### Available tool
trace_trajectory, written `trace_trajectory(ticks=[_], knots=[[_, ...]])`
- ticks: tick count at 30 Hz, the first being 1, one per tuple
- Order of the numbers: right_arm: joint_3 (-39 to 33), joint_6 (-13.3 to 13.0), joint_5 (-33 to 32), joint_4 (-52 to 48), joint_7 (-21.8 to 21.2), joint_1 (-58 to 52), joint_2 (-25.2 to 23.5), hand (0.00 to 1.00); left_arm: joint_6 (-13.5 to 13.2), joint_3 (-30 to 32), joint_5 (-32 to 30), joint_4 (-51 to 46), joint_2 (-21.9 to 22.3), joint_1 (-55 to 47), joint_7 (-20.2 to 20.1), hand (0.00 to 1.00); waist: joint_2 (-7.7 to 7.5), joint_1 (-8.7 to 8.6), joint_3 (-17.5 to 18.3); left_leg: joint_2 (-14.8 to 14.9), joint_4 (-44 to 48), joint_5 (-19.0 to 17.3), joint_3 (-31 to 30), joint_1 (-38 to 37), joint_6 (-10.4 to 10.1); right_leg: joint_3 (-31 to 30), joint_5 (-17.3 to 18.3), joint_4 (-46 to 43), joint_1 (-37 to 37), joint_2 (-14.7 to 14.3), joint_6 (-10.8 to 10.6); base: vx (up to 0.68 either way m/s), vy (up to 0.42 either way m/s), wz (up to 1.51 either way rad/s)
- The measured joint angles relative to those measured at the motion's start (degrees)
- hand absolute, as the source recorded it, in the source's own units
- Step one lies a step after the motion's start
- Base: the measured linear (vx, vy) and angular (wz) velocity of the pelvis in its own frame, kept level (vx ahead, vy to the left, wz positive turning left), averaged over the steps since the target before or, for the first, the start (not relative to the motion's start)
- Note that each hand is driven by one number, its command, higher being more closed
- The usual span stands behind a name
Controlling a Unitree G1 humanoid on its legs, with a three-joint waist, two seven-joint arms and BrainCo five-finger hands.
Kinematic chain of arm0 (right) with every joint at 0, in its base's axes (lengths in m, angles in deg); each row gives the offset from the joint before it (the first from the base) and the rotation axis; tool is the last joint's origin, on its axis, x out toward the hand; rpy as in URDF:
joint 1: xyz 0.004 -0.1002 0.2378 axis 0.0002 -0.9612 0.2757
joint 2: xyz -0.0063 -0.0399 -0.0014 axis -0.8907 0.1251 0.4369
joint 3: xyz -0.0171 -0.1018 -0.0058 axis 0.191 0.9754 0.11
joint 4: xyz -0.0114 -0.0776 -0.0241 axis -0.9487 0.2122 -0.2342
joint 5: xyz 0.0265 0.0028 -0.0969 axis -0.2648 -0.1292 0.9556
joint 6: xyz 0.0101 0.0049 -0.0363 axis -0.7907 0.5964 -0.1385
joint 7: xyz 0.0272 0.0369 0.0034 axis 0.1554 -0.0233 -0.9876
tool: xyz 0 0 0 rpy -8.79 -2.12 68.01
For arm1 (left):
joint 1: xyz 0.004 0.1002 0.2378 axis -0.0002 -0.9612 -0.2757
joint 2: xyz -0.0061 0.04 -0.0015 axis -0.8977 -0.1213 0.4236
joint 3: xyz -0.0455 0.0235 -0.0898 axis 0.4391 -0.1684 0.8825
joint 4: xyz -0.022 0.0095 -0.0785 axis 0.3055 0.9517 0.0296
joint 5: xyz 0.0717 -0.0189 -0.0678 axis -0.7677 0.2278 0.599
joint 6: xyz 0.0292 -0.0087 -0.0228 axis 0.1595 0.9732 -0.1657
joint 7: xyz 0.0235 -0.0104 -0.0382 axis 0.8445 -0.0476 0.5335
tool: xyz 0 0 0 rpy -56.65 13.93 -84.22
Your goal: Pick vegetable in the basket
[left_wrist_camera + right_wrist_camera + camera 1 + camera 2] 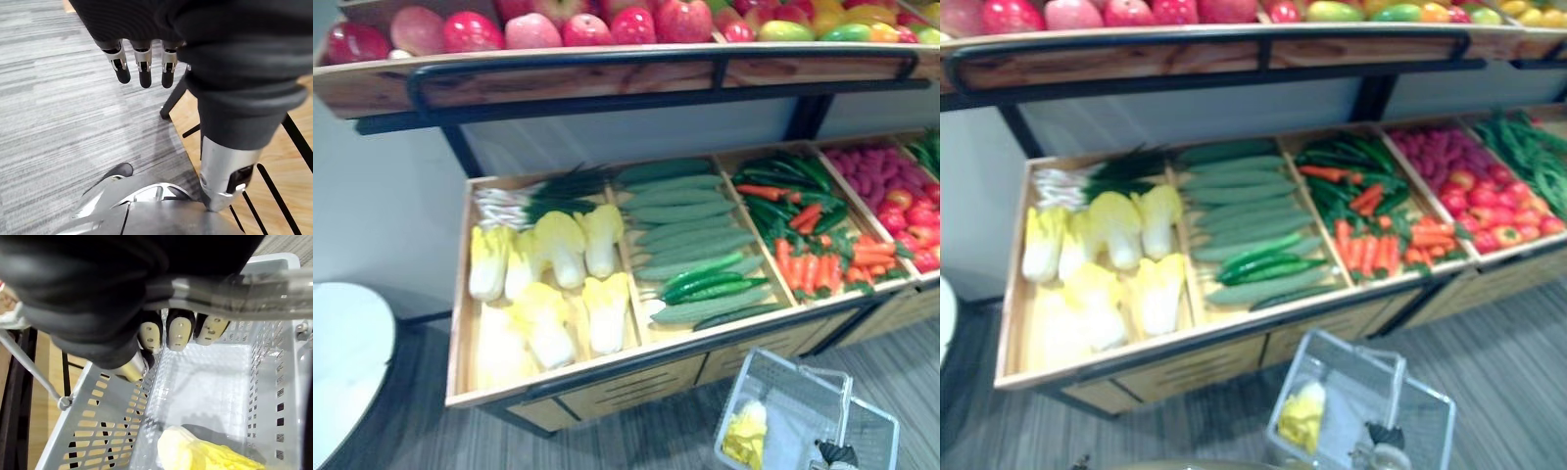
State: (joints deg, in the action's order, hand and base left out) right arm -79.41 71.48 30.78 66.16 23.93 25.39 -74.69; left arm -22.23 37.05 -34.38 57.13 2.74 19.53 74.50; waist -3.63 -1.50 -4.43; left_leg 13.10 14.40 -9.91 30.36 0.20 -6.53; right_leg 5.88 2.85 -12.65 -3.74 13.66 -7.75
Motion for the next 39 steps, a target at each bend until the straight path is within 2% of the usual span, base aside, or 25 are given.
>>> trace_trajectory(ticks=[2,3,4,5,6,7,8,11,13,14,15,16,18,20,23,24,25,27,28,30,32,33,34,37,39], knots=[[0.57,-0.7,-0.59,-1.82,-0.02,-0.03,-0.75,1.0,0.06,-0.51,-0.13,0.23,-0.92,0.69,0.47,0.0,0.16,-0.23,-0.3,1.68,0.88,-1.33,5.94,0.04,0.39,-3.11,-6.34,0.52,-4.75,-1.88,1.02,-0.1,0.199,-1.39],[0.98,-0.71,-0.62,-2.88,-0.04,-0.06,-1.01,1.0,0.09,-0.47,-0.15,0.21,-1.03,1.23,0.61,0.0,0.35,-0.54,-0.68,1.94,0.56,-0.74,8.79,-0.23,1.61,-2.72,-10.97,3.12,-5.86,-2.78,1.74,-0.08,0.186,-1.47],[1.8,-0.71,-0.7,-3.59,-0.19,0.01,-0.95,1.0,0.06,-0.47,-0.4,0.14,-0.98,1.19,0.6,0.0,1.78,-0.71,-1.01,2.8,-1.67,0.4,12.6,-0.63,3.41,-1.83,-17.18,8.88,-5.35,-3.89,2.38,-0.12,0.128,-1.62],[2.83,-0.85,-0.72,-4.3,-0.46,0.71,-1.15,1.0,-0.08,0.04,-0.97,-0.05,-0.89,1.94,0.64,0.0,1.72,-1.08,-3.2,3.01,-3.42,1.02,17.13,-2.17,4.38,5.27,-14.62,3.79,-6.49,-3.42,4.94,-0.13,0.117,-1.41],[2.91,-0.93,-0.76,-4.61,-0.47,1.15,-1.09,1.0,-0.14,0.6,-1.1,-0.39,-0.96,2.0,0.65,0.0,1.31,-1.57,-3.87,2.59,-4.12,1.1,18.85,-3.06,4.45,9.06,-10.26,-2.65,-7.46,-2.57,6.02,-0.17,0.152,-1.48],[2.45,-0.7,-1.57,-4.25,-0.15,1.38,-0.51,1.0,-0.04,0.87,-1.14,-0.72,-1.25,1.87,0.6,0.0,0.5,-1.82,-4.03,2.21,-4.26,0.99,22.92,-4.63,4.82,15.99,-3.4,-13.03,-7.82,-0.33,6.43,-0.13,0.16,-1.49],[2.73,-0.75,-1.54,-2.86,-0.08,1.3,0.06,1.0,0.0,0.81,-1.08,-0.61,-1.35,1.38,0.5,0.0,0.42,-1.59,-3.93,2.39,-4.3,0.91,26.78,-5.91,4.96,20.91,-0.62,-19.53,-6.38,1.09,7.44,-0.11,0.127,-1.53],[3.08,-0.55,-1.53,-0.56,0.05,2.18,-0.02,1.0,0.05,1.2,-0.68,-0.99,-1.15,0.44,0.26,0.0,0.49,-1.39,-3.92,2.74,-3.97,0.92,34.89,-7.61,4.94,25.23,0.69,-23.21,-2.82,4.03,6.52,-0.04,-0.024,-1.49],[2.35,-0.23,-1.54,-0.22,0.21,2.69,0.01,1.0,0.05,1.25,-0.63,-1.02,-0.85,0.63,0.0,0.0,0.62,-1.48,-4.02,3.77,-2.09,0.93,38.92,-7.57,4.92,25.42,2.24,-19.3,-2.86,3.88,4.38,-0.01,-0.176,-1.35],[2.18,-0.11,-1.54,0.08,0.27,2.62,0.12,1.0,0.03,1.25,-0.65,-1.15,-0.16,0.93,-0.14,0.0,0.83,-1.48,-3.8,5.22,-0.36,0.94,40.83,-7.79,4.9,25.67,3.45,-14.71,-2.27,1.6,3.98,0.01,-0.26,-1.38],[2.23,-0.11,-1.54,0.51,0.3,2.66,0.34,1.0,0.02,1.32,-0.67,-1.2,0.03,1.2,-0.2,0.0,1.29,-1.4,-3.85,5.87,0.42,1.07,41.82,-8.15,4.68,25.39,3.59,-12.02,-1.9,0.01,4.15,-0.01,-0.37,-1.51],[2.5,-0.11,-1.53,0.83,0.33,2.76,0.77,1.0,-0.03,1.33,-0.71,-1.22,1.45,1.46,-0.28,0.0,2.77,-1.04,-3.44,6.71,0.8,1.51,43.42,-8.34,4.06,24.82,3.7,-7.72,-1.49,-2.31,4.37,-0.01,-0.253,-1.23],[2.47,0.0,-1.53,0.93,0.44,2.94,1.1,1.0,-0.15,1.31,-0.72,-1.06,3.25,2.64,-0.28,0.0,3.83,-1.63,-3.36,7.61,2.44,2.26,44.86,-8.77,4.0,23.24,4.37,-3.35,-1.27,-4.23,5.35,-0.04,-0.265,-1.18],[2.46,0.18,-1.55,1.73,0.53,2.76,1.29,1.0,-0.23,1.31,-0.76,-1.04,4.05,4.07,-0.25,0.0,4.52,-1.68,-3.15,10.55,6.96,2.95,44.62,-9.34,3.74,21.9,4.4,-0.6,-0.55,-6.15,5.41,-0.06,-0.24,-0.88],[2.76,-0.01,-1.55,1.76,0.52,2.41,0.92,1.0,-0.22,1.19,-0.71,-2.06,4.12,5.04,-0.04,0.0,4.64,-3.06,-3.05,17.05,17.93,6.34,42.17,-10.5,3.39,21.12,5.22,0.67,1.72,-8.05,6.74,-0.04,-0.115,-0.44],[3.19,-0.03,-1.5,1.78,0.52,1.98,1.02,1.0,-0.23,0.74,-0.66,-2.38,4.51,4.74,-0.04,0.0,4.13,-2.76,-3.09,19.25,23.22,10.55,39.13,-10.87,4.07,18.69,5.47,0.65,2.68,-8.17,7.16,0.02,-0.087,-0.8],[4.49,-0.06,-1.38,1.62,0.54,1.82,1.06,1.0,-0.43,0.75,-0.18,-3.37,4.61,4.02,-0.12,0.0,2.85,-2.16,-3.88,20.6,28.65,12.9,30.94,-7.95,4.17,15.66,5.76,0.84,4.0,-7.41,7.58,0.03,-0.054,-0.96],[5.07,-0.1,-0.45,1.35,0.52,2.12,1.87,1.0,-1.6,-0.12,-0.14,-4.61,4.47,4.16,-0.14,0.0,2.57,-1.22,-3.96,14.77,29.91,4.97,14.52,-1.41,2.25,10.83,5.76,0.82,4.04,-5.41,7.57,0.03,0.045,-1.03],[5.04,-0.13,0.15,1.38,0.41,2.12,2.25,1.0,-1.92,-0.86,-0.1,-5.54,4.52,3.77,0.15,0.0,2.71,-0.29,-3.99,8.93,26.54,1.99,4.88,1.29,1.15,7.89,5.65,1.5,4.21,-4.65,7.4,0.02,0.108,-1.15],[5.24,-0.14,0.34,1.66,0.38,2.19,2.4,1.0,-2.5,-1.21,-0.03,-6.45,4.35,2.32,0.35,0.0,2.87,1.34,-4.02,1.67,15.89,-0.12,-5.11,1.59,-0.8,3.03,5.01,2.48,4.33,-4.58,6.35,0.01,0.151,-1.35],[5.21,-0.15,0.62,1.67,0.42,2.03,2.21,1.0,-2.42,-1.35,0.03,-6.18,4.52,0.87,0.34,0.0,3.9,1.44,-4.16,-2.03,4.09,0.7,-13.79,1.72,-0.66,0.77,4.36,4.68,4.96,-5.7,4.71,-0.01,0.195,-1.28],[5.29,-0.15,0.64,1.59,0.42,2.19,2.71,1.0,-2.45,-1.56,0.03,-5.86,4.93,0.21,0.32,0.0,5.01,1.75,-4.3,-2.63,-0.29,2.63,-16.65,1.76,-0.7,-0.38,4.6,5.24,4.45,-6.69,3.35,-0.05,0.312,-1.14],[5.47,-0.19,0.66,1.56,0.34,2.24,2.77,1.0,-2.34,-1.53,0.08,-4.82,4.84,-0.02,0.24,0.0,5.81,1.75,-3.72,-3.57,-2.2,-0.49,-18.74,0.97,-0.44,-2.28,4.23,6.24,3.82,-7.0,2.42,-0.01,0.309,-0.79],[5.43,-0.25,0.64,1.44,0.39,2.19,2.65,1.0,-2.39,-1.89,0.03,-4.78,3.88,0.37,0.33,0.0,3.74,1.59,-4.15,-6.93,-5.75,-2.33,-18.02,0.87,0.85,-3.74,1.6,9.1,2.84,-4.38,0.21,0.02,0.227,-0.26],[5.41,-0.24,0.64,1.37,0.46,1.91,2.8,1.0,-2.33,-2.2,-0.13,-4.36,3.5,0.06,0.32,0.0,3.28,1.6,-4.05,-8.62,-6.21,-2.58,-17.35,0.67,1.93,-4.36,1.05,9.94,3.04,-2.83,-0.65,0.02,0.227,-0.06]])
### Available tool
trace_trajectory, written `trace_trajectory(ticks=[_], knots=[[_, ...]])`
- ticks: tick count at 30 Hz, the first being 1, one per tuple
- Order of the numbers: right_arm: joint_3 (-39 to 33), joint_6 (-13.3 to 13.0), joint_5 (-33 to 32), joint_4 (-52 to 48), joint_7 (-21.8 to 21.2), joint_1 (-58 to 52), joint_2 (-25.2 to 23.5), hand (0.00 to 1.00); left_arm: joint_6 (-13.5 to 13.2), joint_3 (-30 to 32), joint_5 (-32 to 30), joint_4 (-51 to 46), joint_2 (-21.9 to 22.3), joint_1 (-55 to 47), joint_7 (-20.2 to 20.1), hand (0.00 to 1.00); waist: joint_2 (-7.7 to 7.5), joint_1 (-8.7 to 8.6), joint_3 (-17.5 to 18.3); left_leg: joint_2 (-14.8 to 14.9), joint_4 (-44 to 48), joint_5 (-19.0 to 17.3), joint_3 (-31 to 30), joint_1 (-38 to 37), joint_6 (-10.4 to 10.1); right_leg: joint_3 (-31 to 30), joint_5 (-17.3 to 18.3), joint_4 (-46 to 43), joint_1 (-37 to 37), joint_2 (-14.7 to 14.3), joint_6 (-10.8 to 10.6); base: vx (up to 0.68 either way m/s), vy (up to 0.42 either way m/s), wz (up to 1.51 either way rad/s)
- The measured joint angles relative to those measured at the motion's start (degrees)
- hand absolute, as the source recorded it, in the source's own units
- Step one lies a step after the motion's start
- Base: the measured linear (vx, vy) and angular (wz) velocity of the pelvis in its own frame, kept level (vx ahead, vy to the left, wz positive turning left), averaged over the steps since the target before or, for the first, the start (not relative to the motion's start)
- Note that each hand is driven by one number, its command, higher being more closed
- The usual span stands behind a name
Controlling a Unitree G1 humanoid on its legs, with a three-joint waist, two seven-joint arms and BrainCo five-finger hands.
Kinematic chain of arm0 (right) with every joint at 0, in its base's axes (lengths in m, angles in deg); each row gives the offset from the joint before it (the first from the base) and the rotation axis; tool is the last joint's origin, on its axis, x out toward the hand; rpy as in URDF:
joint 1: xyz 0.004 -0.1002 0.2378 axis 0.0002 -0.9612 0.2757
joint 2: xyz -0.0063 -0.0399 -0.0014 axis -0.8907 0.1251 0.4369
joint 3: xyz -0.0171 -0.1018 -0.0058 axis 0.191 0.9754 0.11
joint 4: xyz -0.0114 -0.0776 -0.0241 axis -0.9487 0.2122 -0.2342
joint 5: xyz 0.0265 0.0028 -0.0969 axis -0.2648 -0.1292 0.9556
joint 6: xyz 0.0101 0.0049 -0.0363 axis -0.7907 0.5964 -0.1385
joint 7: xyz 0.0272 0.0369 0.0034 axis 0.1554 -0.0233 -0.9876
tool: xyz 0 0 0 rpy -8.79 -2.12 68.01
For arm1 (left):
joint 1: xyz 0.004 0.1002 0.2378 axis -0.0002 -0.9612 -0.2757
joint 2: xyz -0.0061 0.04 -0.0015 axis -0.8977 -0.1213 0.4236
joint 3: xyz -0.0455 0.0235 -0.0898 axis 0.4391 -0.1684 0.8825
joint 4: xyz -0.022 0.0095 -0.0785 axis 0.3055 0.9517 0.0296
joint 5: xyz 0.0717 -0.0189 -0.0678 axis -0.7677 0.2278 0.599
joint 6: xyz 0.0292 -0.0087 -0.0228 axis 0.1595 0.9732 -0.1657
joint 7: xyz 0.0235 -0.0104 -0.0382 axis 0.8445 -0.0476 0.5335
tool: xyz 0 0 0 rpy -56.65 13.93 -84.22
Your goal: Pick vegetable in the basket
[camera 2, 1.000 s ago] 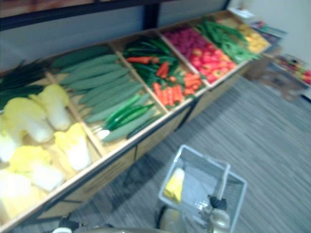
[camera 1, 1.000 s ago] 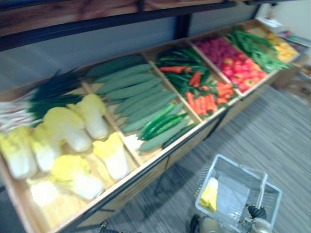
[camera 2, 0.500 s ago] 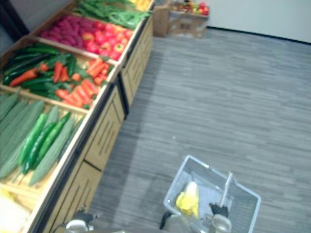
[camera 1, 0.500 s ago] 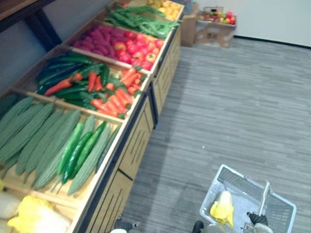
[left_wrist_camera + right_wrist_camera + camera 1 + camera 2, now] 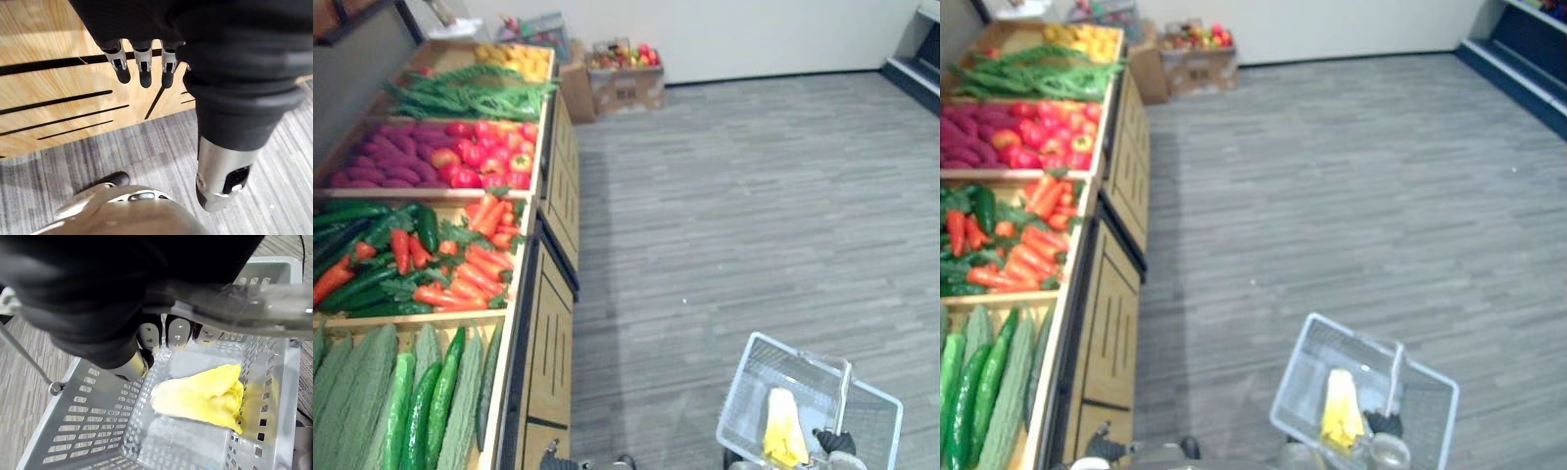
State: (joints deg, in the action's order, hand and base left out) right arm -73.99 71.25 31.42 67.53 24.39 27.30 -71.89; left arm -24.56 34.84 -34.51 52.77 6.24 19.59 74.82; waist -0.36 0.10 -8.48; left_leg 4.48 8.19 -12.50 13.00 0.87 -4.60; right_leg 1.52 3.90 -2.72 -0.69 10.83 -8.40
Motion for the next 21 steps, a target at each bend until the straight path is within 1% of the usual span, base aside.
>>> trace_trajectory(ticks=[2,4,6,9,11,12,13,14,15,16,17,18,19,20,21], knots=[[0.35,-0.14,0.03,-0.12,0.01,0.0,-0.04,1.0,0.01,-1.08,-0.09,0.01,-0.16,-0.33,-0.04,0.0,0.11,0.19,0.45,-1.69,-1.13,-0.12,-0.05,-0.34,0.77,-0.17,-0.23,0.79,0.05,1.35,-0.41,0.08,0.146,0.0],[0.61,-0.24,0.06,-0.45,-0.05,0.02,-0.06,1.0,0.01,-1.56,-0.31,0.02,-0.2,-0.25,-0.11,0.0,0.2,0.21,0.51,-2.26,-1.9,0.12,-0.29,-0.64,1.15,-0.04,-0.36,0.86,0.0,1.78,-0.66,0.1,0.066,0.05],[0.62,-0.24,0.08,-0.72,-0.32,0.02,-0.17,1.0,0.01,-1.87,-0.59,0.04,-0.31,-0.26,-0.23,0.0,-0.06,0.28,0.48,-2.85,-2.23,0.17,-0.29,-1.12,1.23,-0.06,-0.23,0.86,0.09,1.95,-0.84,0.13,0.056,-0.03],[0.49,-0.14,0.07,-0.77,-0.46,0.05,-0.23,1.0,-0.01,-3.76,-0.74,0.04,-1.13,-0.07,-0.54,0.0,-0.45,0.34,0.41,-2.93,-2.12,-0.28,0.34,-1.81,1.81,-0.18,-0.01,0.41,0.02,2.0,-1.15,0.14,0.033,-0.17],[-0.2,-0.03,0.07,-0.77,-0.49,0.05,-0.25,1.0,-0.01,-4.57,-0.9,0.05,-1.36,0.15,-0.59,0.0,-0.4,0.27,0.44,-3.0,-1.87,-0.84,0.3,-2.47,2.4,-0.16,0.31,-1.39,-0.36,2.01,-1.18,0.16,0.036,-0.19],[-0.8,0.01,0.07,-0.76,-0.53,0.05,-0.26,1.0,-0.03,-5.17,-0.94,0.05,-1.37,0.37,-0.61,0.0,-0.32,0.28,0.45,-2.94,-1.91,-1.24,0.26,-3.17,2.62,-0.14,0.63,-4.24,-1.23,1.95,-0.71,0.15,0.049,-0.15],[-1.28,0.04,0.06,-0.81,-0.51,0.13,-0.26,1.0,-0.06,-5.79,-0.94,0.07,-1.35,0.48,-0.63,0.0,0.08,0.34,0.49,-2.68,-1.86,-1.67,0.25,-3.37,2.89,-0.17,0.9,-8.25,-3.01,1.71,-0.63,0.17,0.067,-0.19],[-2.4,0.01,-0.02,-1.66,-0.47,0.24,-0.43,1.0,-0.08,-6.2,-0.94,0.06,-1.37,0.59,-0.64,0.0,0.79,0.32,0.67,-2.66,-1.95,-1.93,0.32,-4.37,3.24,-0.39,1.37,-16.29,-6.28,1.85,-0.61,0.13,0.063,-0.13],[-3.17,-0.05,-0.07,-2.15,-0.42,0.24,-0.66,1.0,-0.09,-6.23,-0.94,0.05,-1.42,0.59,-0.64,0.0,0.63,0.3,0.55,-2.71,-1.96,-2.06,0.35,-5.09,3.46,-0.6,1.37,-21.1,-8.26,2.16,-0.6,0.15,0.055,0.0],[-4.7,-0.43,-0.28,-2.82,-0.35,0.21,-1.45,1.0,-0.09,-6.22,-0.9,0.04,-2.06,0.52,-0.65,0.0,-0.37,0.25,-0.09,-3.57,-1.98,-2.43,0.35,-7.25,4.13,-0.91,0.97,-31.48,-11.81,3.64,-0.09,0.18,0.046,0.14],[-6.29,-0.56,-0.71,-3.14,-0.18,0.14,-2.25,1.0,0.0,-6.17,-0.83,0.07,-2.37,0.39,-0.69,0.0,-0.97,-0.05,-0.64,-4.37,-2.01,-3.27,0.12,-9.78,5.16,-1.23,0.36,-40.46,-14.97,5.11,0.55,0.2,0.034,0.17],[-6.73,-0.57,-0.78,-3.23,-0.13,0.11,-2.49,1.0,-0.02,-6.17,-0.65,0.02,-2.22,0.47,-0.87,0.0,-1.24,-0.11,-0.64,-4.42,-1.97,-3.78,-0.21,-10.79,5.52,-0.91,1.25,-43.61,-16.09,5.32,0.76,0.26,0.017,0.22],[-6.73,-0.58,-0.83,-3.57,-0.13,0.08,-2.51,1.0,0.24,-6.1,-0.57,0.04,-2.15,0.57,-0.81,0.0,-1.3,-0.22,-0.74,-4.04,-2.2,-4.3,-0.9,-12.14,5.64,1.01,4.19,-46.29,-17.55,5.02,0.91,0.25,-0.008,0.38],[-6.33,-0.64,-0.82,-4.46,-0.14,0.25,-2.3,1.0,0.27,-5.86,-0.49,0.03,-1.82,0.83,-0.76,0.0,-0.93,-0.55,-0.74,-3.11,-2.61,-4.33,-1.47,-12.43,5.63,4.77,6.09,-44.3,-19.97,3.94,1.67,0.27,-0.025,0.37],[-6.19,-0.68,-0.82,-4.56,-0.15,0.34,-2.24,1.0,0.28,-5.61,-0.49,0.03,-1.71,0.95,-0.76,0.0,-0.78,-0.56,-0.84,-2.87,-2.86,-4.32,-1.54,-12.45,5.61,5.41,6.16,-43.39,-20.39,3.58,1.79,0.2,-0.04,0.35]])
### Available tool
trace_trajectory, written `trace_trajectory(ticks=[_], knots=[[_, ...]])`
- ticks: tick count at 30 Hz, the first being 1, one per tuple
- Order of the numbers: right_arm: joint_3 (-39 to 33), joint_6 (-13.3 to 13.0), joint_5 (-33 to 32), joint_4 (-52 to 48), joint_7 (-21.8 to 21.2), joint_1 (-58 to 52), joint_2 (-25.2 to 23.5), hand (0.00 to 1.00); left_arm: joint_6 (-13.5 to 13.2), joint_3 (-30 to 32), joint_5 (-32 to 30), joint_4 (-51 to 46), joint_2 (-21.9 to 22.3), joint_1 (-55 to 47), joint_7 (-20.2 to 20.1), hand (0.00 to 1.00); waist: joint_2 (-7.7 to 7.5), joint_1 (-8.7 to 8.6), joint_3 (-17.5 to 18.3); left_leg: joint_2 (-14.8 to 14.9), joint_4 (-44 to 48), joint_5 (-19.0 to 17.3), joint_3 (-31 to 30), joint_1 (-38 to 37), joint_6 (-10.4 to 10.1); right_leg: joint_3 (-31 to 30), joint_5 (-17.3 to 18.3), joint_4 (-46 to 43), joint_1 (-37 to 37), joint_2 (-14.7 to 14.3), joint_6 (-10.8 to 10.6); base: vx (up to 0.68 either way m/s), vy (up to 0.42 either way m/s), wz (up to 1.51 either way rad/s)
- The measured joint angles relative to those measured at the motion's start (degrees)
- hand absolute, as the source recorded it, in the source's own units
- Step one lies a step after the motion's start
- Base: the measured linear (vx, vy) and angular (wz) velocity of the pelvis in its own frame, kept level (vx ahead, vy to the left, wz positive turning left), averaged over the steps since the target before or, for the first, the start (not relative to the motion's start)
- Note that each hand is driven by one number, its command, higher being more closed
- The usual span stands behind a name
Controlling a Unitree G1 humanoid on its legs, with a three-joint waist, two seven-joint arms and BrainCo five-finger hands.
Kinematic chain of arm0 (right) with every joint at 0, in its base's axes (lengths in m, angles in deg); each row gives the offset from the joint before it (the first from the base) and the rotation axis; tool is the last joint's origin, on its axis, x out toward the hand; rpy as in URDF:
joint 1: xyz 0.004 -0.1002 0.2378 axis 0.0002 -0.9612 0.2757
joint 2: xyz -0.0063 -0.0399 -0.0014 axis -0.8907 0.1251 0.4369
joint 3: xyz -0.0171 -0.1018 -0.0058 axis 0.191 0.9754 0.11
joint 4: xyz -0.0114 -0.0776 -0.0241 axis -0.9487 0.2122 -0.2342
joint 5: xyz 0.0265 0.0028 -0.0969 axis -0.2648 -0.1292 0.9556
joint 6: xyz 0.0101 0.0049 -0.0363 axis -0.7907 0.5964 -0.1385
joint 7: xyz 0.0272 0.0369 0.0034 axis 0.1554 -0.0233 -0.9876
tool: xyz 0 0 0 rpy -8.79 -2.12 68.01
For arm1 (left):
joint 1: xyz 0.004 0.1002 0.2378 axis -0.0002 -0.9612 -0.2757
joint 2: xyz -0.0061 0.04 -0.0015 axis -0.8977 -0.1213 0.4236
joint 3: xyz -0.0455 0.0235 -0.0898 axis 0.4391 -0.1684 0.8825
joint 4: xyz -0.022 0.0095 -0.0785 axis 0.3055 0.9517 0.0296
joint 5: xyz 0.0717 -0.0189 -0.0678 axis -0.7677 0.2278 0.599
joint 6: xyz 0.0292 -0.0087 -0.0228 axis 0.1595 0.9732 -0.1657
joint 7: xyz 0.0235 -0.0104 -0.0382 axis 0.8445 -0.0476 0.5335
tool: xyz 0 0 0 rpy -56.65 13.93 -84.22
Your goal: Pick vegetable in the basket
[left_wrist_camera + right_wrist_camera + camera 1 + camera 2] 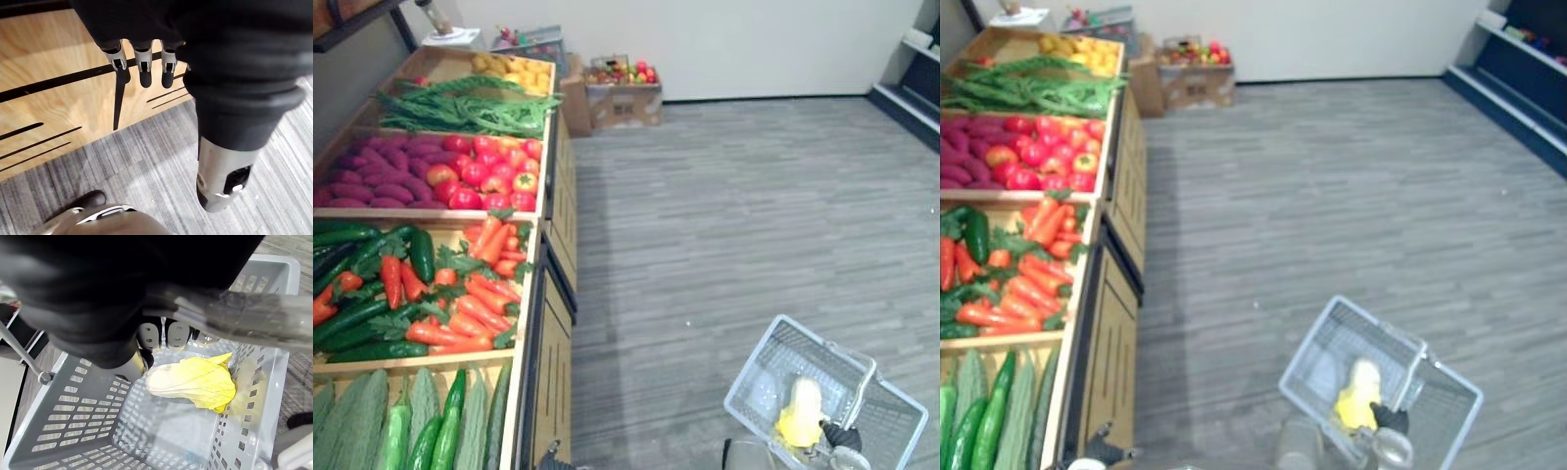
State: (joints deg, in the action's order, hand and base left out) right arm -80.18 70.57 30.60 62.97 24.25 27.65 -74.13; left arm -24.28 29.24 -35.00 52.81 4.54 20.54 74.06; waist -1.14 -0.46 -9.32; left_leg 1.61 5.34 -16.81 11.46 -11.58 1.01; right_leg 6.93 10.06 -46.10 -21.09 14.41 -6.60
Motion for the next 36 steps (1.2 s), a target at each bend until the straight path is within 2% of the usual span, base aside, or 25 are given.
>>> trace_trajectory(ticks=[3,4,5,6,7,8,10,11,14,15,16,19,22,23,24,26,27,28,29,30,31,33,34,35,36], knots=[[-0.04,-0.28,-0.16,-0.3,-0.08,1.44,0.65,1.0,0.08,0.75,-0.01,0.07,1.74,1.07,0.02,0.0,2.48,-0.73,-1.52,3.15,-1.54,0.09,-1.01,-1.35,-0.23,2.1,-1.22,15.26,-2.55,-3.69,-0.55,0.34,-0.144,0.3],[-0.31,-0.27,-0.41,-0.47,-0.07,1.57,0.85,1.0,0.08,1.48,-0.03,0.08,2.19,1.1,0.02,0.0,2.96,-1.02,-1.97,3.93,-1.99,0.1,-1.16,-2.34,-0.61,1.29,-4.23,22.59,-2.85,-3.89,-1.01,0.42,-0.218,0.37],[-0.92,-0.19,-0.41,-0.45,-0.09,1.58,0.71,1.0,0.07,2.44,-0.03,0.08,2.33,1.11,0.02,0.0,2.47,-0.96,-2.26,4.32,-2.42,0.01,-1.17,-3.83,-1.59,0.09,-8.28,29.98,-2.7,-3.71,-0.85,0.45,-0.243,0.33],[-1.01,-0.14,-0.41,-0.4,-0.11,1.55,0.47,1.0,0.04,3.04,-0.03,0.06,2.23,0.99,0.0,0.0,1.89,-0.89,-2.22,4.28,-2.42,-0.18,-1.17,-4.48,-2.11,-0.09,-9.72,32.7,-2.48,-3.52,-0.87,0.48,-0.305,0.31],[-1.15,-0.12,-0.41,-0.42,-0.13,1.65,-0.11,1.0,0.07,5.16,0.0,0.34,2.27,0.65,0.07,0.0,1.05,-0.82,-2.42,4.69,-2.31,-0.67,-1.35,-6.15,-3.02,-0.51,-14.46,32.48,-2.4,-3.09,-0.5,0.48,-0.327,0.26],[-1.55,-0.13,-0.41,-0.41,-0.14,2.07,-0.04,1.0,0.09,6.75,0.0,1.39,3.1,1.2,0.09,0.0,2.46,-0.84,-2.1,6.37,-1.41,0.14,-1.42,-6.61,-4.59,-0.37,-13.51,26.99,-3.99,-4.31,0.43,0.48,-0.328,0.21],[-2.69,-0.24,-0.33,-0.42,-0.19,3.01,-0.04,1.0,-0.03,7.19,0.01,1.55,3.99,1.3,0.1,0.0,3.37,-0.8,-1.87,8.35,2.52,4.62,-1.68,-4.69,-8.17,0.95,-8.89,21.5,-5.51,-4.89,2.66,0.45,-0.33,0.05],[-2.95,-0.23,-0.33,-0.42,-0.25,3.16,-0.05,1.0,-0.02,7.67,0.01,1.54,4.22,1.33,0.1,0.0,3.51,-0.81,-1.79,8.84,4.09,6.35,-2.22,-4.01,-8.56,1.2,-7.46,20.26,-5.51,-5.14,3.26,0.66,-0.471,0.07],[-3.23,0.62,-0.32,0.6,-0.37,2.58,0.51,1.0,0.01,9.19,0.11,1.06,4.36,1.36,0.07,0.0,3.72,-1.12,-1.7,10.76,17.68,19.66,-6.67,2.13,-10.06,4.31,-2.7,20.13,-0.23,-5.47,5.41,0.59,-0.371,0.27],[-2.39,1.02,-0.32,0.63,-0.36,1.63,0.87,1.0,0.04,9.17,0.5,1.02,4.24,1.35,0.0,0.0,3.1,-0.97,-2.18,11.94,26.78,26.3,-7.51,6.06,-11.67,5.5,-1.38,22.41,4.05,-5.48,5.6,0.48,-0.259,0.35],[-1.58,1.48,-0.32,1.37,-0.32,1.13,1.19,1.0,0.02,9.29,0.62,0.48,4.13,1.34,-0.04,0.0,3.25,-0.78,-2.3,13.61,37.84,24.0,-5.8,10.49,-12.22,5.99,-0.74,24.77,8.05,-5.84,5.97,0.48,-0.259,0.25],[0.08,2.41,0.18,2.29,-0.25,-0.24,1.55,1.0,0.05,11.03,0.68,-0.98,4.5,1.25,-0.25,0.0,3.14,0.4,-2.39,12.51,50.26,14.68,-2.68,18.92,-11.44,7.16,-0.7,31.09,17.62,-6.55,6.02,0.39,-0.125,0.08],[1.14,3.02,0.3,2.3,-0.23,-1.64,0.96,1.0,-0.06,11.31,2.22,-3.06,4.98,1.42,-0.27,0.0,3.09,2.1,-2.42,9.95,46.55,8.06,2.89,27.98,-9.91,8.82,-0.78,36.28,23.69,-6.78,5.56,0.32,0.043,0.05],[1.16,3.06,0.42,2.11,-0.26,-2.2,0.5,1.0,-0.05,11.38,2.28,-3.44,5.41,1.36,-0.04,0.0,2.99,2.72,-2.42,9.6,35.5,7.68,8.43,28.37,-8.42,10.06,-0.75,38.18,26.26,-6.46,4.32,0.21,0.078,-0.11],[1.16,3.05,0.45,1.95,-0.26,-2.41,0.34,1.0,-0.03,11.38,2.25,-3.42,5.48,1.35,0.05,0.0,2.96,2.8,-2.39,9.52,32.65,7.89,9.44,28.14,-8.11,10.36,-0.58,38.5,26.71,-6.31,3.87,0.29,0.135,-0.06],[1.19,3.03,0.75,-0.48,-0.21,-4.53,-0.84,1.0,0.05,12.11,1.87,-3.33,6.28,1.03,0.26,0.0,3.88,2.57,-1.98,10.19,12.7,13.56,15.92,27.1,-3.47,12.22,1.77,38.93,28.8,-6.6,0.75,0.34,0.23,0.16],[1.16,3.02,0.75,-1.08,-0.08,-4.85,-1.27,1.0,0.04,12.7,1.71,-3.38,6.4,0.97,0.23,0.0,3.92,2.67,-1.95,10.62,10.65,15.1,17.91,27.28,-1.29,12.63,2.55,38.55,29.49,-6.54,0.05,0.34,0.276,0.26],[1.59,2.89,0.79,-1.56,0.12,-5.42,-2.21,1.0,0.06,13.76,1.65,-3.5,5.79,0.93,0.09,0.0,2.21,3.04,-1.35,9.86,10.92,13.4,22.69,26.96,1.46,13.07,3.41,38.04,29.7,-4.65,-0.55,0.38,0.244,0.33],[2.02,2.7,0.8,-2.2,0.11,-5.46,-2.94,1.0,0.08,14.42,1.43,-3.52,5.14,0.86,0.13,0.0,0.68,3.54,-0.66,10.28,11.61,11.07,31.38,25.42,1.11,13.55,3.34,38.44,29.46,-3.06,-0.59,0.41,0.221,0.45],[1.92,2.78,0.81,-2.13,0.09,-5.31,-2.85,1.0,0.12,14.09,0.97,-3.39,4.93,0.97,0.13,0.0,0.46,3.31,-0.65,10.2,11.89,10.41,32.99,25.44,2.2,13.84,3.23,37.84,29.38,-2.42,-0.56,0.41,0.202,0.69],[1.63,2.92,0.81,-1.4,-0.14,-4.94,-2.57,1.0,0.14,13.11,0.35,-2.89,4.61,1.01,0.14,0.0,0.14,3.33,-0.66,7.67,11.33,9.93,30.99,25.48,3.7,13.63,3.18,34.69,28.83,-0.62,-0.47,0.39,0.249,0.94],[0.75,2.83,0.8,0.41,-0.04,-3.91,-1.63,1.0,0.8,11.57,0.36,-2.17,3.87,0.86,0.18,0.0,-0.38,3.1,-0.29,4.35,10.31,8.84,28.17,23.84,4.64,12.62,2.82,24.72,27.34,2.82,-1.26,0.35,0.282,0.94],[0.78,2.78,0.8,1.17,-0.08,-3.26,-0.92,1.0,0.93,10.54,0.37,-1.9,3.42,0.68,0.18,0.0,-0.6,2.82,-0.19,3.08,10.29,7.9,26.59,22.75,4.59,10.71,1.24,16.78,25.23,4.51,-3.9,0.35,0.287,1.03],[0.89,2.68,0.8,2.27,-0.11,-2.31,-0.42,1.0,1.17,8.34,0.42,-1.11,1.97,0.53,0.15,0.0,-1.83,2.26,0.45,0.86,9.71,6.88,23.63,20.83,4.65,4.55,-5.58,4.28,20.81,5.85,-9.29,0.28,0.228,1.12],[1.07,2.61,0.8,2.73,-0.11,-2.09,-0.44,1.0,1.37,7.53,0.44,-1.04,1.36,0.27,0.15,0.0,-2.33,2.09,0.93,-0.15,9.04,6.78,21.91,19.96,4.66,2.42,-9.52,0.1,19.43,5.67,-9.56,0.27,0.166,1.26]])
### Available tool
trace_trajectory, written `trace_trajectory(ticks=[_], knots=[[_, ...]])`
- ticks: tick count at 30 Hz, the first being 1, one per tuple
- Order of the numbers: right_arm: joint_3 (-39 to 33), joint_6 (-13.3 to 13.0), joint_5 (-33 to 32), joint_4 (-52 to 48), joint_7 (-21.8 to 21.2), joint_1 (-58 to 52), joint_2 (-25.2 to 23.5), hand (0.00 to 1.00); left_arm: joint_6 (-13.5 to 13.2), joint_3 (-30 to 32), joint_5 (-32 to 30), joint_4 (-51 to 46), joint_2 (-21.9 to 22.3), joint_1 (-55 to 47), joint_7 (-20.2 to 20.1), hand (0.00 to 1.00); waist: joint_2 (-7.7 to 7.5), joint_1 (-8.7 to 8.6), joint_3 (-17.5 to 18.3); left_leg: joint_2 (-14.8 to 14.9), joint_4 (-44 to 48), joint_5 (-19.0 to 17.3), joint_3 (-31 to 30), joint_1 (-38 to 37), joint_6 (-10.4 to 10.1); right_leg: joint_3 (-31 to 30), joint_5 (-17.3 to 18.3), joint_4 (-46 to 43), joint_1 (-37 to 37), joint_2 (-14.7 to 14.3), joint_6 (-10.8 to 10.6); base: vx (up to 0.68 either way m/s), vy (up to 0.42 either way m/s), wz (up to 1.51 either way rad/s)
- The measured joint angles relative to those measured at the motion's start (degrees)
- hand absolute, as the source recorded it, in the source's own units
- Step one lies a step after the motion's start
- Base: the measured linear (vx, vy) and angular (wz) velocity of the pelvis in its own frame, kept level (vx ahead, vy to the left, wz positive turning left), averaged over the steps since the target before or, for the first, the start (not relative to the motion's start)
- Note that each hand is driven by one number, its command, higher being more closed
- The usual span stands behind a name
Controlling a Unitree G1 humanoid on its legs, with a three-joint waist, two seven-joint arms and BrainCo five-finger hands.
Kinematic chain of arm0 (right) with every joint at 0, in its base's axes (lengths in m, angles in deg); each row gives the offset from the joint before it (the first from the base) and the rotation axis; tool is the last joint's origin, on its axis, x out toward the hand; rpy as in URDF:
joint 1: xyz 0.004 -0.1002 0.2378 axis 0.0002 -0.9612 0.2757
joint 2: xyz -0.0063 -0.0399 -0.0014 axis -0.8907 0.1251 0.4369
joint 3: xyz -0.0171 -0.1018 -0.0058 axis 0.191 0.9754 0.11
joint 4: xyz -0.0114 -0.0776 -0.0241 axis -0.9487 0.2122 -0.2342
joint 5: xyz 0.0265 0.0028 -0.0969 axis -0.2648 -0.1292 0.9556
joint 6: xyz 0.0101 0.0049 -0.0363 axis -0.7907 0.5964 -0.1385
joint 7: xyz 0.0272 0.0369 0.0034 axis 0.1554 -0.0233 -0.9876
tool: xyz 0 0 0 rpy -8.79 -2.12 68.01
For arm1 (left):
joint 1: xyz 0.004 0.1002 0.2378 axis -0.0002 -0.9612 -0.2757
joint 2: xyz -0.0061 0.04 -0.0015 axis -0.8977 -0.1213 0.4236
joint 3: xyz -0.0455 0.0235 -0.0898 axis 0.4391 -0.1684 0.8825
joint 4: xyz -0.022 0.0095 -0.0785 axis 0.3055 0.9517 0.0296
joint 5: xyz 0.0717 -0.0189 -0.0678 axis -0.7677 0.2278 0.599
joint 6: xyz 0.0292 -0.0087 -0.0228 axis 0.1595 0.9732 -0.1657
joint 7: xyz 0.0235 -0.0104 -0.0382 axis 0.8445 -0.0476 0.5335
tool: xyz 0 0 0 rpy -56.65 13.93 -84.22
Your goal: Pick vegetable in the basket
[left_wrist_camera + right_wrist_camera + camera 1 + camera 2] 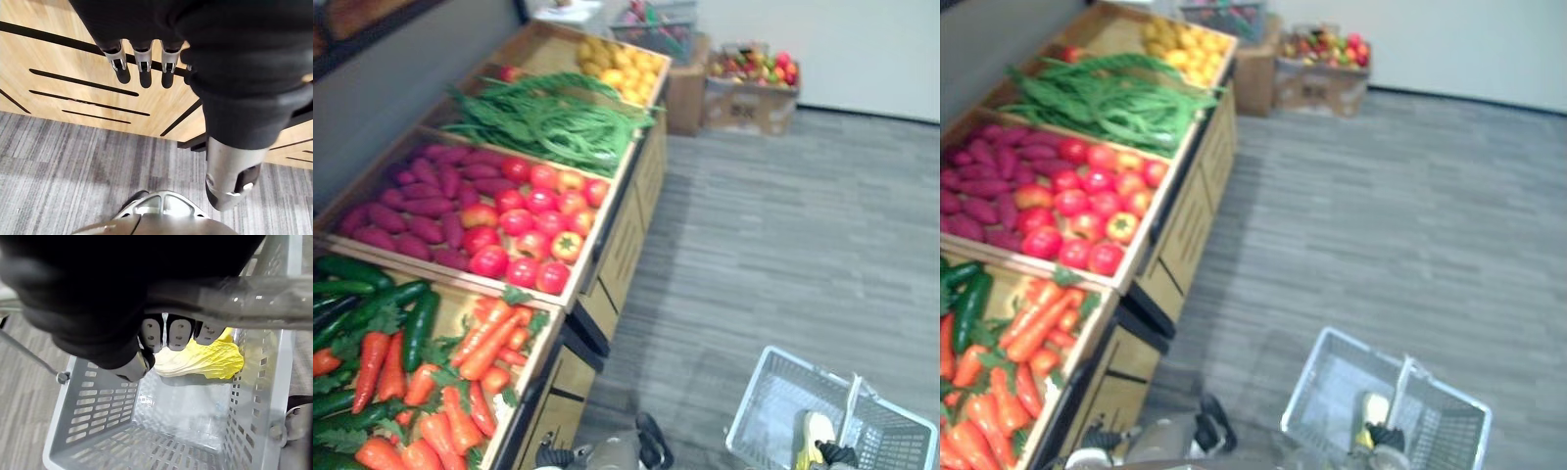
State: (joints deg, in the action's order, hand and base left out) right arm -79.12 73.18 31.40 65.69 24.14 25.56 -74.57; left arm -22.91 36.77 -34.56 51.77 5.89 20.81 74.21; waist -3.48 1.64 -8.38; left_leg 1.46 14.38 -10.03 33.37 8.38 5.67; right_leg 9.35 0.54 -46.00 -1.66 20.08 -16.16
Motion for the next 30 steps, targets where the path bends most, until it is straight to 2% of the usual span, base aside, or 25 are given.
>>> trace_trajectory(ticks=[1,2,4,5,6,7,8,9,11,12,13,14,15,16,17,18,19,20,23,24,25,27,30], knots=[[0.12,-0.39,0.0,0.43,-0.01,-0.06,-0.29,1.0,0.04,-1.26,0.04,-0.13,-0.89,-0.42,-0.01,0.0,-0.86,-0.43,0.57,-1.27,-1.47,0.02,-2.67,-1.77,-0.02,-1.87,-2.4,-6.0,-1.96,-0.33,-0.48,0.24,0.078,1.33],[0.13,-0.73,-0.01,0.86,-0.07,-0.4,-0.34,1.0,0.1,-2.1,0.24,-0.18,-1.31,-0.81,0.04,0.0,-1.03,-0.78,0.8,-2.51,-3.44,0.19,-6.51,-4.08,-0.23,-2.07,-0.87,-11.86,-4.24,-1.22,0.34,0.36,0.095,1.51],[0.09,-0.87,-0.02,0.59,-0.08,-0.87,-0.02,1.0,0.08,-3.3,0.78,-0.63,-1.39,-1.04,0.17,0.0,-0.85,-0.71,1.05,-3.39,-6.28,0.87,-12.52,-7.76,-0.97,-1.1,3.78,-14.6,-7.11,-3.55,2.08,0.3,0.023,1.6],[0.06,-1.09,-0.04,-0.12,-0.08,-1.31,0.11,1.0,0.07,-4.32,1.59,-1.2,-1.57,-1.02,0.1,0.0,-0.77,-0.76,1.05,-3.88,-6.93,1.05,-16.74,-8.94,-1.08,-0.12,7.68,-12.41,-8.85,-4.03,3.98,0.26,-0.056,1.76],[-0.02,-1.47,-0.04,-0.53,-0.06,-1.6,0.17,1.0,0.15,-4.85,1.66,-1.21,-1.72,-0.69,-0.12,0.0,-0.76,-0.74,1.04,-4.26,-7.05,1.01,-19.83,-9.59,-1.15,-0.43,9.44,-8.48,-10.09,-4.08,5.05,0.26,-0.08,1.86],[-0.06,-1.93,-0.04,-0.95,-0.05,-1.95,0.15,1.0,0.25,-4.79,1.74,-1.25,-1.6,-0.68,-0.03,0.0,-0.71,-0.61,1.04,-4.59,-7.03,0.92,-22.72,-9.84,-1.32,-1.46,10.09,-3.48,-11.04,-4.16,6.17,0.33,-0.159,1.87],[-0.09,-2.03,-0.05,-1.95,-0.05,-2.57,0.0,1.0,0.22,-4.55,1.81,-1.47,-1.19,-0.67,0.23,0.0,-0.36,-0.04,1.11,-5.03,-6.71,0.57,-27.42,-10.26,-1.84,-4.99,10.18,5.45,-11.58,-5.04,6.42,0.31,-0.17,1.7],[-0.12,-2.04,-0.05,-2.31,-0.05,-2.9,-0.11,1.0,0.16,-4.47,1.83,-1.67,-0.91,-0.64,0.29,0.0,-0.07,0.19,1.21,-4.96,-6.23,0.27,-29.66,-10.14,-2.28,-7.81,10.18,9.92,-11.52,-5.75,6.45,0.37,-0.256,1.96],[-0.12,-1.94,-0.05,-2.25,-0.09,-3.15,-0.41,1.0,-0.64,-2.76,1.84,-1.9,0.5,-0.65,0.52,0.0,1.34,0.3,1.52,-4.57,-3.28,-1.62,-38.89,-9.36,-4.2,-17.84,9.78,24.62,-9.92,-7.81,6.56,0.31,-0.313,2.04],[-0.12,-1.92,-0.05,-2.25,-0.08,-3.14,-0.62,1.0,-0.87,-2.46,1.83,-1.92,0.71,-0.7,0.53,0.0,1.4,0.36,1.53,-4.49,-2.71,-1.97,-40.72,-9.29,-4.78,-19.15,9.66,26.66,-9.57,-7.89,6.37,0.29,-0.401,1.94],[0.06,-1.9,-0.04,-2.45,-0.1,-3.2,-1.3,1.0,-1.29,-1.18,1.81,-1.93,0.95,-0.99,0.55,0.0,1.23,0.75,1.84,-4.66,-0.84,-3.12,-44.76,-8.63,-5.84,-19.58,8.87,29.4,-8.82,-7.53,5.7,0.28,-0.478,1.93],[0.1,-1.92,0.0,-2.46,-0.1,-3.38,-2.4,1.0,-1.49,0.05,1.83,-2.37,0.6,-1.51,0.52,0.0,-0.77,0.77,2.88,-5.67,1.13,-4.64,-47.71,-7.31,-7.02,-16.91,6.04,31.2,-8.71,-5.87,4.51,0.28,-0.524,1.83],[0.21,-1.92,0.05,-2.49,-0.16,-3.28,-3.17,1.0,-1.62,1.12,1.83,-2.44,0.34,-1.56,0.51,0.0,-2.14,1.27,2.95,-6.02,2.03,-5.57,-48.5,-6.94,-7.41,-15.5,3.76,31.5,-8.59,-4.78,3.32,0.26,-0.606,1.73],[0.1,-1.77,0.13,-2.61,-0.27,-2.87,-1.99,1.0,-1.14,3.4,1.89,-1.04,2.15,-1.37,0.72,0.0,0.91,1.84,2.98,-2.02,3.81,-6.33,-48.12,-5.47,-8.4,-10.43,5.28,28.74,-8.04,-6.79,4.59,0.18,-0.474,1.22],[0.04,-1.81,0.13,-2.91,-0.27,-2.84,-1.63,1.0,-1.33,4.03,1.87,-1.4,2.95,-1.91,0.68,0.0,1.91,1.91,3.44,-0.2,3.54,-5.91,-45.88,-5.02,-8.48,-8.18,6.55,28.67,-7.61,-7.22,5.63,0.22,-0.601,1.48],[0.16,-1.47,0.52,-2.83,-0.4,-2.19,-0.86,1.0,-1.36,5.41,1.88,-1.4,4.36,-2.36,0.74,0.0,3.77,1.95,3.28,2.48,1.92,-3.65,-43.17,-5.06,-10.64,-4.46,8.13,27.4,-6.9,-8.02,7.02,0.15,-0.417,1.37],[0.02,-0.6,0.6,-2.73,-0.24,-1.76,-0.41,1.0,-1.33,6.82,1.98,-1.46,5.17,-2.89,0.82,0.0,4.28,1.76,3.1,4.28,0.42,-1.03,-40.56,-4.8,-11.29,-1.2,8.7,27.05,-5.97,-8.23,7.97,0.15,-0.409,1.3],[0.04,-0.55,0.61,-2.5,-0.22,-1.99,-0.29,1.0,-1.29,7.5,2.18,-1.41,5.27,-2.94,0.83,0.0,4.29,1.52,3.09,5.16,0.13,-0.03,-38.45,-4.46,-11.27,0.58,8.87,27.29,-5.28,-8.25,8.31,0.07,-0.299,1.24],[-2.39,-0.56,0.58,-2.06,-0.15,-3.2,0.62,1.0,-1.18,8.21,2.27,-0.86,5.09,-4.02,0.94,0.0,4.03,-0.11,2.97,10.85,-1.88,3.91,-16.36,-6.82,-10.27,7.03,9.77,28.6,-2.02,-8.01,9.88,0.04,-0.286,0.92],[-2.98,-0.53,0.58,-1.76,-0.21,-3.34,1.01,1.0,-1.19,8.19,2.29,-0.07,4.95,-3.91,0.92,0.0,4.05,-0.23,2.97,11.23,-3.63,4.39,-11.76,-7.8,-10.78,7.79,9.81,28.96,-1.8,-7.97,9.91,-0.04,-0.084,0.53],[-3.27,-0.51,0.56,-0.91,-0.31,-3.22,1.28,1.0,-1.19,8.15,2.31,0.5,4.84,-3.77,0.91,0.0,4.07,-0.26,2.94,10.97,-5.45,4.83,-9.27,-8.43,-11.11,8.27,9.87,29.05,-1.92,-8.05,9.89,-0.09,0.001,0.31],[-3.72,-0.19,-0.05,0.56,-0.31,-3.04,1.32,1.0,-1.03,8.01,2.33,1.08,4.47,-4.03,0.9,0.0,3.48,-0.18,2.9,9.97,-8.43,6.69,-9.52,-9.05,-11.81,8.78,9.34,30.99,-1.39,-8.16,9.45,-0.09,0.026,0.25],[-4.51,-0.23,-0.58,2.13,-0.28,-3.18,0.88,1.0,-0.35,7.69,2.31,1.12,3.91,-4.95,0.93,0.0,3.32,-0.66,2.86,8.59,-12.94,8.65,-10.76,-9.61,-11.34,9.8,7.12,36.02,0.92,-8.41,8.74,-0.06,0.063,0.21]])
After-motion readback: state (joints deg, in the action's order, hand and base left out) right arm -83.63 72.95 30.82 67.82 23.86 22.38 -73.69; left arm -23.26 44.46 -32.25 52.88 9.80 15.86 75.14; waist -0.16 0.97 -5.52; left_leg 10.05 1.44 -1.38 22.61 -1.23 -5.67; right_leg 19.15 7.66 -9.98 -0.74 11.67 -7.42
